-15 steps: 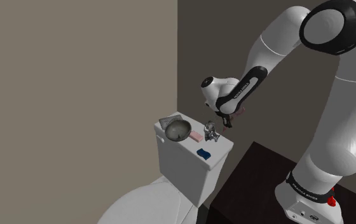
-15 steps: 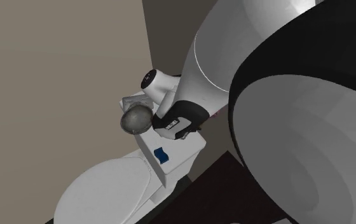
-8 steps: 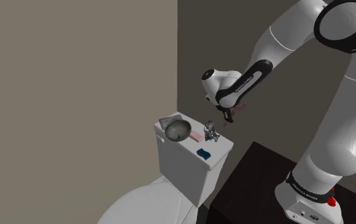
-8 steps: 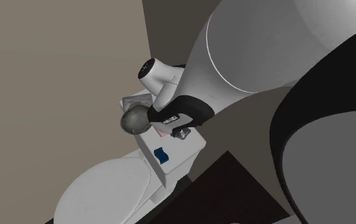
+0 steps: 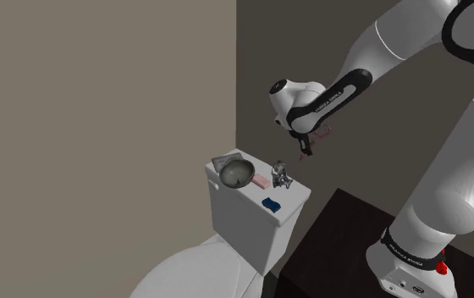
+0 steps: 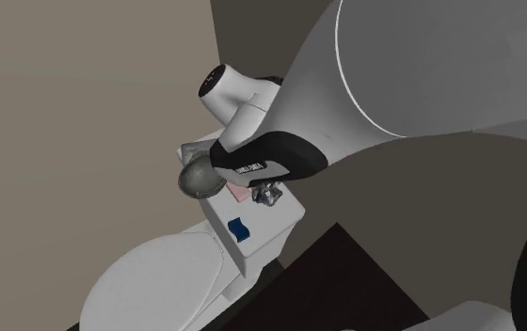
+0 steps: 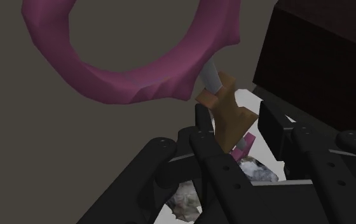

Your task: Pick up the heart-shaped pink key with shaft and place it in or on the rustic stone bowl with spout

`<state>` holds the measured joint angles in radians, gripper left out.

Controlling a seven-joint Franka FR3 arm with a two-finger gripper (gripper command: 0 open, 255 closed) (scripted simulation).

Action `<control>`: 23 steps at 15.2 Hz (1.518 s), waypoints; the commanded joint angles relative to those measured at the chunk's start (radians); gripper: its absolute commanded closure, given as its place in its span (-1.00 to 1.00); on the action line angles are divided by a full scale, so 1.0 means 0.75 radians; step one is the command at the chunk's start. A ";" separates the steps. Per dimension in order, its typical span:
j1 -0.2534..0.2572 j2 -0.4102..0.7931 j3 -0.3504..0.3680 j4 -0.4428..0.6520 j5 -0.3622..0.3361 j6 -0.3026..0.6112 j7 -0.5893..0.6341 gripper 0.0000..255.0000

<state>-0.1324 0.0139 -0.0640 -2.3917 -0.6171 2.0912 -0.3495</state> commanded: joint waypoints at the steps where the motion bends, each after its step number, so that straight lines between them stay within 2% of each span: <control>1: 0.001 -0.026 0.001 0.005 0.009 -0.028 -0.019 1.00; 4: 0.030 0.035 0.030 0.089 0.043 -0.068 0.003 1.00; 12: 0.135 0.328 0.120 0.473 0.134 -0.223 0.089 1.00; 18: 0.213 0.575 0.162 0.834 0.176 -0.371 0.128 1.00; 23: 0.284 0.815 0.181 1.209 0.199 -0.526 0.136 1.00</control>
<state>0.0725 0.5885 0.0711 -1.5452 -0.4698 1.7213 -0.2441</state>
